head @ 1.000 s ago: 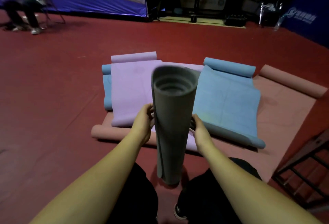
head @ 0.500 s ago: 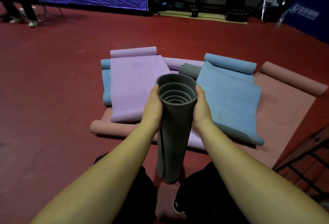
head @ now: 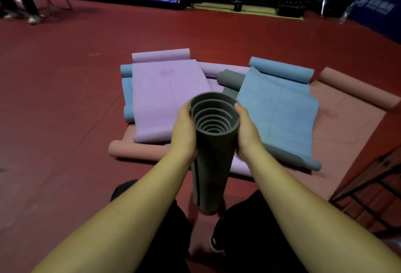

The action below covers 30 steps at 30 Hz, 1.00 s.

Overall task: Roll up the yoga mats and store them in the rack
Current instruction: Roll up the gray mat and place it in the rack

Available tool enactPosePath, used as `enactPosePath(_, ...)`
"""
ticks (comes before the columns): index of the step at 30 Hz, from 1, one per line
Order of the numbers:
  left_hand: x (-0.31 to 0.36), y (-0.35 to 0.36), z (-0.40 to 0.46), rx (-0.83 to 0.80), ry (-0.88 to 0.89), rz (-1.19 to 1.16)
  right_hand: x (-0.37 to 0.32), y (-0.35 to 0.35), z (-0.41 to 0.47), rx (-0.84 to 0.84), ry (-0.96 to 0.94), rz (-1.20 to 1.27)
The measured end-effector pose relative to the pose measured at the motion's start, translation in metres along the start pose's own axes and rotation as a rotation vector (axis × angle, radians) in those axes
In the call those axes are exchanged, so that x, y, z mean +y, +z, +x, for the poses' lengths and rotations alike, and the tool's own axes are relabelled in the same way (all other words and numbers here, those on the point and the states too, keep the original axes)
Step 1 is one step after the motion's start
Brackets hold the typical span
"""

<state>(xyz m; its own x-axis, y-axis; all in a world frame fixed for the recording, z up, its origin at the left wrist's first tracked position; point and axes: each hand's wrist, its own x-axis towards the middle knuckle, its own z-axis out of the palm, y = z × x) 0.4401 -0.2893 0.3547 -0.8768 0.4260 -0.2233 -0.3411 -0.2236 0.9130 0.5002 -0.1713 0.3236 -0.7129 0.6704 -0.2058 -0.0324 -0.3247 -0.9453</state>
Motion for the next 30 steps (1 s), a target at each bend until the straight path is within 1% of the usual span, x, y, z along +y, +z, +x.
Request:
enactPosePath(1,0.005,0.002,0.002,-0.017,0.009,-0.046,-0.011,0.002,-0.003,-0.029,0.011,-0.006)
enactPosePath(2,0.012,0.004,0.000,-0.033,0.050,-0.023,-0.022,0.003,-0.004,-0.057,0.011,0.003)
enactPosePath(4,0.020,0.003,0.003,-0.016,0.137,0.059,-0.035,-0.001,-0.007,-0.087,0.001,0.048)
enactPosePath(5,0.014,0.001,0.003,0.005,0.186,0.108,-0.032,-0.006,-0.008,-0.075,0.008,0.060)
enactPosePath(7,-0.007,-0.007,0.000,0.000,0.213,0.203,-0.015,-0.014,-0.014,-0.051,0.042,0.068)
enactPosePath(8,-0.021,-0.012,0.001,-0.021,0.194,0.233,-0.005,-0.015,-0.017,-0.062,0.082,0.090)
enactPosePath(10,-0.048,-0.019,0.004,-0.020,0.116,0.179,0.007,-0.018,-0.023,-0.071,0.168,0.071)
enactPosePath(12,-0.047,-0.016,0.011,0.007,0.029,0.102,0.004,-0.010,-0.018,-0.032,0.146,0.016)
enactPosePath(14,-0.033,-0.008,0.008,0.029,0.039,0.105,0.000,-0.008,-0.015,-0.007,0.061,-0.014)
enactPosePath(17,-0.022,-0.008,0.000,0.001,0.096,0.151,-0.004,-0.016,-0.009,-0.061,-0.017,0.004)
enactPosePath(19,-0.035,-0.020,-0.003,0.006,0.079,0.212,0.004,-0.022,-0.014,-0.081,0.008,-0.057)
enactPosePath(22,-0.057,-0.027,-0.008,0.021,0.023,0.332,0.026,-0.025,-0.019,-0.028,0.169,-0.225)
enactPosePath(23,-0.060,-0.026,-0.007,0.045,0.011,0.324,0.029,-0.023,-0.018,-0.020,0.184,-0.252)
enactPosePath(26,-0.051,-0.013,-0.002,0.078,-0.023,0.267,0.018,-0.014,-0.011,-0.048,0.132,-0.149)
enactPosePath(28,-0.043,-0.008,-0.002,0.068,0.016,0.274,0.005,-0.013,-0.009,-0.053,0.083,-0.132)
enactPosePath(30,-0.045,-0.011,-0.005,0.076,0.039,0.312,0.006,-0.020,-0.006,-0.060,0.045,-0.141)
